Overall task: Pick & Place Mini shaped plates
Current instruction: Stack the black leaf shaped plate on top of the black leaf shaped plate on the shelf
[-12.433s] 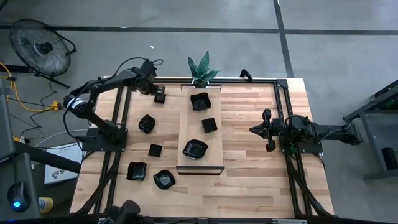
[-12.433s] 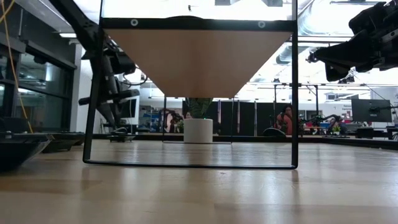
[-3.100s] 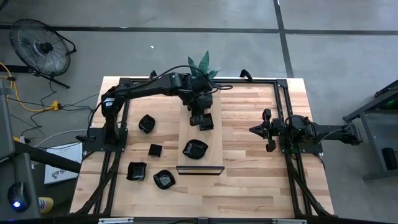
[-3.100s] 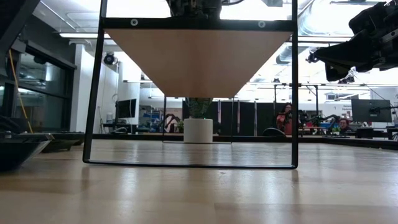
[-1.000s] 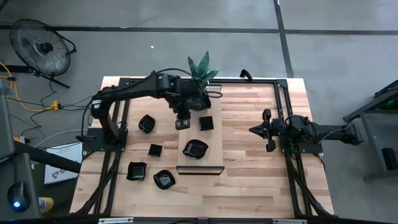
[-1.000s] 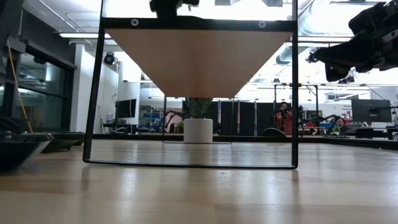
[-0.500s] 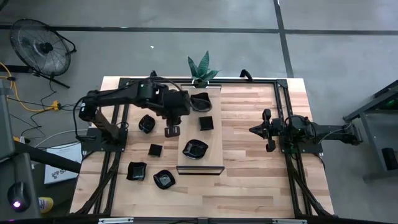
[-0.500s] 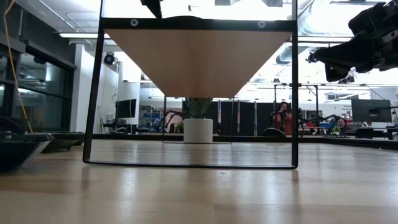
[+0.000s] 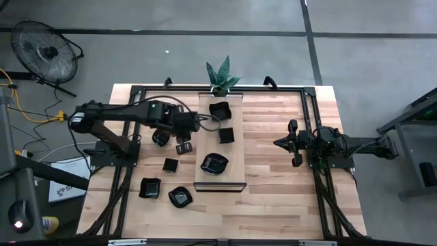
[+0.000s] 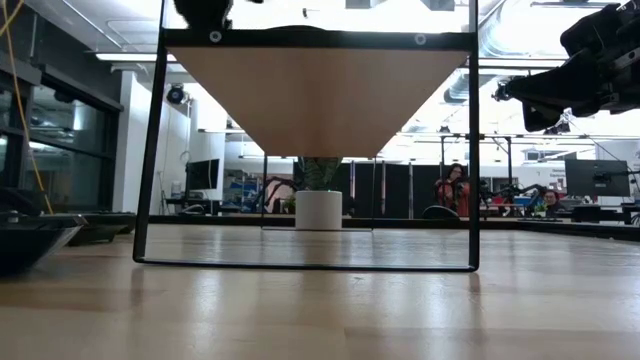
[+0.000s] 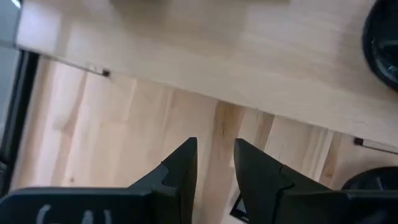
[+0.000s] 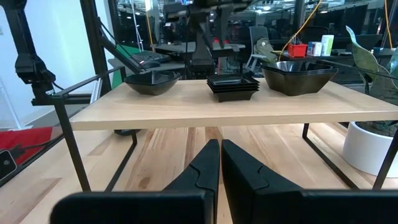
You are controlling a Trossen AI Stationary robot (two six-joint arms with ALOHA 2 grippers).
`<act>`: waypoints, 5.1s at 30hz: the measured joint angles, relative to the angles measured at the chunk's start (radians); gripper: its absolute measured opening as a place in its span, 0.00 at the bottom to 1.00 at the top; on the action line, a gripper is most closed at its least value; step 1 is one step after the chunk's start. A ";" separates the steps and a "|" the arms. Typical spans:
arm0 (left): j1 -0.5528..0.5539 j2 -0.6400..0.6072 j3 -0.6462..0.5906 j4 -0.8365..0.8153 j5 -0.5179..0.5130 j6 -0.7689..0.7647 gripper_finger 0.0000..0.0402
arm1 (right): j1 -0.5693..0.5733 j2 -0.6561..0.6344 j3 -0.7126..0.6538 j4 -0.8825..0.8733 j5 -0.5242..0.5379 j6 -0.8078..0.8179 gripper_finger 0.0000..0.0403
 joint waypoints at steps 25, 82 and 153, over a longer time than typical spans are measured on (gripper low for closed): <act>0.000 -0.161 -0.635 0.211 -0.236 -0.684 0.25 | 0.000 0.000 0.000 0.000 0.000 0.000 0.03; 0.001 0.043 -0.794 0.379 -0.190 -0.854 0.25 | 0.000 0.000 0.000 0.000 0.000 0.000 0.03; -0.526 -0.103 -0.268 0.124 -0.481 -0.087 0.00 | 0.000 0.000 0.000 0.000 0.000 0.000 0.03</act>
